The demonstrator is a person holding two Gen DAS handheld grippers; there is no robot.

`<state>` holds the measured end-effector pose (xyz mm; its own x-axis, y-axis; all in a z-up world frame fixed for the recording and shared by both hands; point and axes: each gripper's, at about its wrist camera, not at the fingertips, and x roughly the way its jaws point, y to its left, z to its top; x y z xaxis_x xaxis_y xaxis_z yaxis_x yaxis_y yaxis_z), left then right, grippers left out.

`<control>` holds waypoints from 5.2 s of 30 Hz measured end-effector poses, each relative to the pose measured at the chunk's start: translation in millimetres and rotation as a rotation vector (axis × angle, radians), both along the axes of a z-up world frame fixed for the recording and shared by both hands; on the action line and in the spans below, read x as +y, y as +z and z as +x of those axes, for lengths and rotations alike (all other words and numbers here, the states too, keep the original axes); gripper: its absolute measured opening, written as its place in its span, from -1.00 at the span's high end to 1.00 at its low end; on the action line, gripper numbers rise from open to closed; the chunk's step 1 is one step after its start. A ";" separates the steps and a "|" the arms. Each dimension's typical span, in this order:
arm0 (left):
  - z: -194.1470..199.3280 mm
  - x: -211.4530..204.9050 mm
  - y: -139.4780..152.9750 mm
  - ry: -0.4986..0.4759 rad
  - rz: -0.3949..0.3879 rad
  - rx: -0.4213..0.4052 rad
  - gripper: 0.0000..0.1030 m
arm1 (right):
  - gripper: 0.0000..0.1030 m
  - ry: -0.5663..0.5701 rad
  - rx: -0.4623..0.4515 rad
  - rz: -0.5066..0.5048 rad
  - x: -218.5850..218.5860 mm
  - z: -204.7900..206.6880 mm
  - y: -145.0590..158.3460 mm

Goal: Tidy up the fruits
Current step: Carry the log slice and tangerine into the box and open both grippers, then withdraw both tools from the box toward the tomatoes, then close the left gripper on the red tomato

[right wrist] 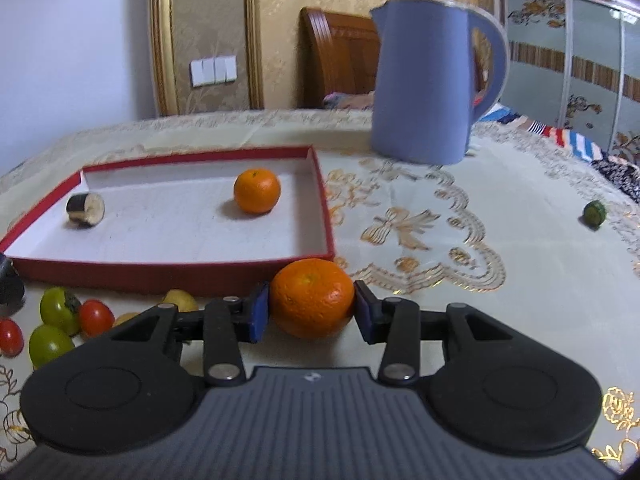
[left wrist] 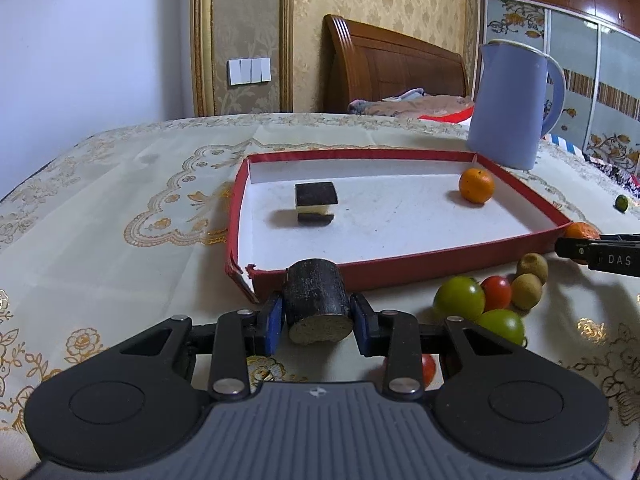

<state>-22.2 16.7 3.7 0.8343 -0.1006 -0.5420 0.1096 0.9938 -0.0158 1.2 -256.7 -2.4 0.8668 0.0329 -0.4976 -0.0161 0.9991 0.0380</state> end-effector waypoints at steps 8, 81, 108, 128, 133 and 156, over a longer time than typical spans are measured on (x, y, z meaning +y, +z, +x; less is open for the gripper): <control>5.8 -6.8 16.2 -0.040 -0.032 -0.007 0.33 | 0.21 0.006 -0.037 0.022 2.7 -7.5 8.6; 102.7 -23.6 -1.9 0.093 0.013 0.066 -0.02 | -0.52 0.040 0.031 -0.001 60.0 87.4 5.8; 15.7 7.2 13.5 0.061 -0.119 -0.083 -0.54 | -1.00 0.001 -0.119 0.172 23.2 27.0 14.4; -17.9 -27.9 -5.4 -0.027 0.118 -0.070 -0.55 | -1.00 0.001 -0.079 0.236 11.6 14.7 4.7; -20.0 -29.1 -6.4 -0.075 0.127 -0.060 -0.55 | -1.00 -0.001 -0.075 0.234 11.9 15.3 4.4; -15.0 -34.4 -13.2 -0.159 0.117 -0.008 0.48 | -1.00 -0.021 -0.055 0.240 9.9 16.8 2.5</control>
<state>-37.2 -17.7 -9.5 0.8172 -0.1682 -0.5512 0.2650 0.9590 0.1003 17.9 -246.8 0.1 0.8939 0.1258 -0.4302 -0.0037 0.9619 0.2735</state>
